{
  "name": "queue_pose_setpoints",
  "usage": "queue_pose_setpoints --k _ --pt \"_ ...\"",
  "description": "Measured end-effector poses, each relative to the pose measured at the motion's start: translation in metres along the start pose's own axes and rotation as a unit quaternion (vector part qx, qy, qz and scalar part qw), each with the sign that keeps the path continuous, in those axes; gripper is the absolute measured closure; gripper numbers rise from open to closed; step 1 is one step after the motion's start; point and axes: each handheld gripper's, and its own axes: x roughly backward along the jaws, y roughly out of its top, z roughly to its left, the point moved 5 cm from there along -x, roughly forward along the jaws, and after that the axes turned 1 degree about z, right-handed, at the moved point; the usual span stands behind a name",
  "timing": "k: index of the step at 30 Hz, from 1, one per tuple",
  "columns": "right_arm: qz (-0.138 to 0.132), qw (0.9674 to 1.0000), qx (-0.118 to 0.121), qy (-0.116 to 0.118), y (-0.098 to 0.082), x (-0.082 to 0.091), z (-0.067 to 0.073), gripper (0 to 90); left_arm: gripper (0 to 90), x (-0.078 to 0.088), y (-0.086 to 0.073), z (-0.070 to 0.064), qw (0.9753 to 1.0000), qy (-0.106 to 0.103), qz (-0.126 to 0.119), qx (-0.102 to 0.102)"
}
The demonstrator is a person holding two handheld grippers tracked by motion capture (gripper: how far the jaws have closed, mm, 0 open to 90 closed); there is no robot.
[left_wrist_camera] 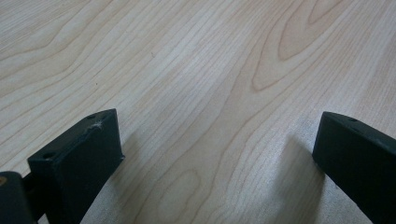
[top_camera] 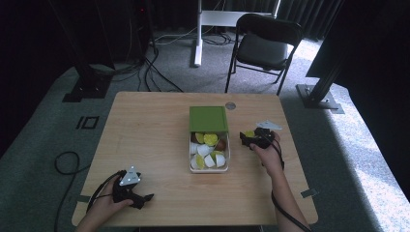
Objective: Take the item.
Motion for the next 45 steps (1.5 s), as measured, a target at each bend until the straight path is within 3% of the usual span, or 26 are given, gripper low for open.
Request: queue_pose_setpoints --k 4,6,14,22,31,39,45 --pt "-0.006 0.9997 0.017 0.018 -0.003 0.012 0.004 12.8 2.3 0.0 0.0 0.0 1.0 0.0 0.0 0.0" --pt "-0.014 0.9996 0.014 0.021 -0.005 0.018 0.005 13.3 2.3 0.0 0.0 0.0 1.0 0.0 0.0 0.0" --pt "-0.008 0.9977 0.044 0.05 -0.02 0.04 0.01 13.7 2.3 0.0 0.0 0.0 1.0 0.0 0.0 0.0" --pt "0.011 0.9922 0.085 0.091 -0.042 0.052 0.014 13.7 2.2 0.0 0.0 0.0 1.0 0.0 0.0 0.0" --pt "0.019 0.9856 0.1 0.135 -0.063 0.064 0.013 14.3 2.2 0.0 0.0 0.0 1.0 0.0 0.0 0.0" --pt "0.032 0.9869 0.1 0.123 -0.078 0.072 0.0 14.3 2.2 0.0 0.0 0.0 1.0 0.0 0.0 0.0" --pt "0.039 0.985 0.114 0.124 -0.089 0.077 -0.008 14.3 2.2 0.0 0.0 0.0 1.0 0.0 0.0 0.0"
